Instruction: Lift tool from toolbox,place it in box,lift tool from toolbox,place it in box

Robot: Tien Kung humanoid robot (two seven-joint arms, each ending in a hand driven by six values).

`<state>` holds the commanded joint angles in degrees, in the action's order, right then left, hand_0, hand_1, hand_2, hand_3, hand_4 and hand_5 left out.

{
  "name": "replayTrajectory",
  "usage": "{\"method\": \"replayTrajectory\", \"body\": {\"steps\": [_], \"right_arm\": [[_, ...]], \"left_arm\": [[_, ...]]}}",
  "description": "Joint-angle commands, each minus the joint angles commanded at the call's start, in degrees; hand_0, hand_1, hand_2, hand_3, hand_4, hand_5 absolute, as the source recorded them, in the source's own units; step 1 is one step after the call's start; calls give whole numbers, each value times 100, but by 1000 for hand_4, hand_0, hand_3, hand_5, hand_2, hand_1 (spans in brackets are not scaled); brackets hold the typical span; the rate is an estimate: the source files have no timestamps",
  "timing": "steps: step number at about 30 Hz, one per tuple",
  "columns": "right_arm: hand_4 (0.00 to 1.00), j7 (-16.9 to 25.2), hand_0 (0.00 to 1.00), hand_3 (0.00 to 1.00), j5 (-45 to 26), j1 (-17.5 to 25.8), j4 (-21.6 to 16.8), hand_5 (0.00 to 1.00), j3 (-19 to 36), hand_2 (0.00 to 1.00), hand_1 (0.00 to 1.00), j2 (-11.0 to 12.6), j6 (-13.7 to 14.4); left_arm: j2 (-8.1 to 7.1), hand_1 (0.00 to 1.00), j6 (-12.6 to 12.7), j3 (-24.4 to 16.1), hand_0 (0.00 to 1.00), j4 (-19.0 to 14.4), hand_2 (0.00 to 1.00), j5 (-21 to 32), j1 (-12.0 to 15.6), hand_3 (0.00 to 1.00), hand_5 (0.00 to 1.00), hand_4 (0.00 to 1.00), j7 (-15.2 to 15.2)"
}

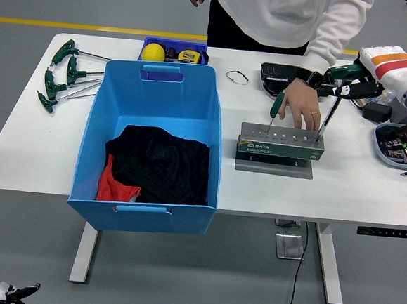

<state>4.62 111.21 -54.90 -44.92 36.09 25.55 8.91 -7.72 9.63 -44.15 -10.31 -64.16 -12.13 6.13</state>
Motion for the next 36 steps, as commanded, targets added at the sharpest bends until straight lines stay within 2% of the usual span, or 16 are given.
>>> {"method": "replayTrajectory", "body": {"steps": [2,3,8,9,14,15,20,21,29,36], "right_arm": [[998,-15,2,2,0,-12,-95,807,35,2,2,51,-7],[998,-20,2,2,4,-18,-142,707,55,2,2,76,-12],[998,-53,2,2,-15,-53,-347,707,166,2,2,198,-33],[931,-60,2,2,-23,-59,-395,649,198,2,2,226,-30],[931,-107,2,2,-49,-97,-653,649,369,2,2,400,-44],[752,-119,2,2,-51,-102,-700,586,402,998,2,432,-50],[752,-178,2,2,-99,-118,-949,586,545,998,2,603,-81],[703,-183,2,2,-117,-117,-1017,558,572,2,2,647,-86],[684,-217,2,2,-125,-82,-1610,543,790,2,2,944,-152],[671,-262,2,2,-27,-43,-2057,533,884,2,2,1040,-195]], "left_arm": [[-4,521,-3,-6,604,0,651,-9,5,684,713,737,5],[-6,521,-4,-14,603,0,651,-18,8,684,711,735,9],[-11,521,-4,-45,603,0,651,-47,24,684,711,735,19],[-11,521,-4,-51,603,0,652,-55,27,684,713,736,22],[-18,521,-9,-72,603,0,652,-85,41,684,713,736,31],[-20,521,-11,-78,602,0,651,-91,44,683,711,734,33],[-26,521,-19,-144,602,0,651,-161,70,683,711,734,49],[-28,520,-22,-159,601,0,651,-178,78,683,709,733,53],[-39,519,-47,-271,607,0,652,-333,125,682,709,733,97],[-40,522,-70,-290,606,0,655,-390,143,681,709,732,125]]}}
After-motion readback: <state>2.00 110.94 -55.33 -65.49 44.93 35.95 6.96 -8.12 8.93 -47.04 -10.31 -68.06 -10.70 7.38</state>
